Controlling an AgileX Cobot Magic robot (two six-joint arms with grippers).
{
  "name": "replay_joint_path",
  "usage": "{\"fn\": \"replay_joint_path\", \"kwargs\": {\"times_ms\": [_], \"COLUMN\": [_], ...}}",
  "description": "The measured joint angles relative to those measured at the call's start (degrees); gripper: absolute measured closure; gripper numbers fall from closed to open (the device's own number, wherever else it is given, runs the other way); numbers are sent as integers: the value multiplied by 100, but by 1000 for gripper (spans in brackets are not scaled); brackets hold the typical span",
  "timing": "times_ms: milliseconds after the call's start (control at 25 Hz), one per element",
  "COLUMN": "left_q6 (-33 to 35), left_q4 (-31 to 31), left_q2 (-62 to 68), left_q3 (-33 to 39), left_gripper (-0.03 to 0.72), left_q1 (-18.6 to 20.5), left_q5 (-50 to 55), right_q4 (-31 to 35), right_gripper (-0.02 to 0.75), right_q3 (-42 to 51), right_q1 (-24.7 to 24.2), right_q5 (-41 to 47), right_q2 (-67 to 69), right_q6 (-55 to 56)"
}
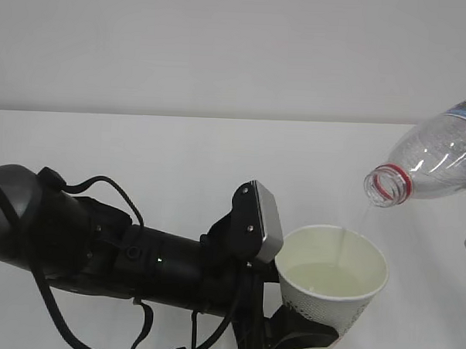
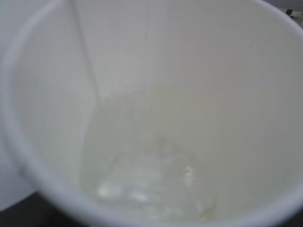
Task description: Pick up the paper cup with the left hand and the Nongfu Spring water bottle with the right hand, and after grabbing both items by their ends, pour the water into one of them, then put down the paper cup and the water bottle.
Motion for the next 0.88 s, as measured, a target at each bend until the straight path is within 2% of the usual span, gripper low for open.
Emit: {"fn": "replay_joint_path", "kwargs": {"times_ms": [880], "left_q6": [10], "left_q4": [-32], "left_q2": [0], "left_q3": [0], "left_gripper": [167], "left_q1": [0], "left_q5": [0], "right_q4": [4], "right_gripper": [280], "right_q3": [-11], "right_q1": [0], "right_q5": [0], "right_q2": [0], "right_q6": [-84]}}
